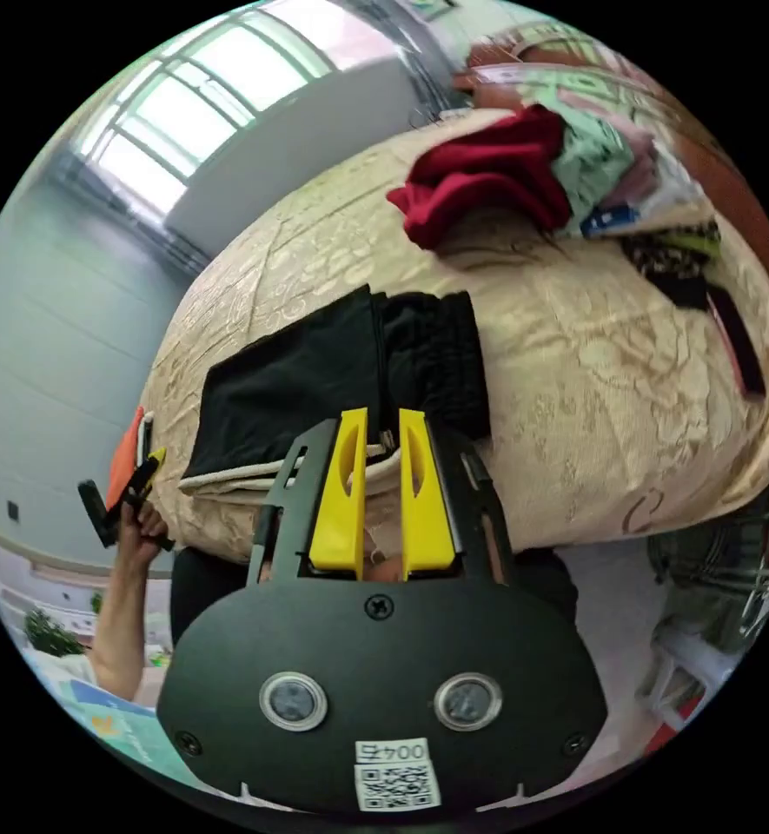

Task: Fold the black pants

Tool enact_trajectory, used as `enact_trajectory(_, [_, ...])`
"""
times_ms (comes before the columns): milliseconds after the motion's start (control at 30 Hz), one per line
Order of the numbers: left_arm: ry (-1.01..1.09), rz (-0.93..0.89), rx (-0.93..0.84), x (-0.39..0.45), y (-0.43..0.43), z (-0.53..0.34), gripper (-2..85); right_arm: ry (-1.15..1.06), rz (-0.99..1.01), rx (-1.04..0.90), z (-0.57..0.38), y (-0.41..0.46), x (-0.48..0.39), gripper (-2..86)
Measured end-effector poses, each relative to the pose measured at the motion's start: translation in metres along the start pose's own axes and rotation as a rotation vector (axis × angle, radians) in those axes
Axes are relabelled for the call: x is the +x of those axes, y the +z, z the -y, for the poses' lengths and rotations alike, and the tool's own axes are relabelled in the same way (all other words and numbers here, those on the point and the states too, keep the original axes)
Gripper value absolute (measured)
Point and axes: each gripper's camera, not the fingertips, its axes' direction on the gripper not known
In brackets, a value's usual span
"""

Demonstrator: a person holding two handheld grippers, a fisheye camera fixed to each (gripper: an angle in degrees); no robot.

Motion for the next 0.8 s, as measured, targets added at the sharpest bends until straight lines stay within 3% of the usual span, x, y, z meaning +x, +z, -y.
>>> enact_trajectory(100, [-0.002, 0.064, -0.084, 0.0, 0.034, 0.005, 0.1, -0.181, -0.084, -0.035, 0.007, 0.029, -0.058, 4.5])
enact_trajectory(200, [0.033, 0.203, -0.178, -0.009, 0.06, -0.012, 0.2, -0.216, -0.157, -0.176, -0.003, 0.075, -0.069, 3.6])
enact_trajectory(367, [0.023, 0.139, -0.106, -0.016, 0.039, -0.007, 0.2, -0.243, -0.148, -0.07, 0.01, 0.034, -0.1, 3.4])
enact_trajectory(433, [0.039, 0.147, 0.055, -0.004, 0.009, 0.005, 0.2, -0.285, -0.175, -0.003, 0.027, 0.017, -0.12, 3.8])
enact_trajectory(500, [0.065, 0.145, 0.098, 0.004, 0.006, 0.019, 0.2, -0.307, -0.163, 0.018, 0.067, 0.018, -0.144, 4.8])
enact_trajectory(733, [0.082, 0.227, -0.133, -0.003, 0.072, 0.029, 0.5, -0.345, -0.298, -0.074, 0.172, 0.092, -0.189, 7.6])
enact_trajectory(800, [0.042, 0.206, -0.169, -0.015, 0.074, 0.028, 0.5, -0.328, -0.34, -0.18, 0.19, 0.118, -0.182, 7.4])
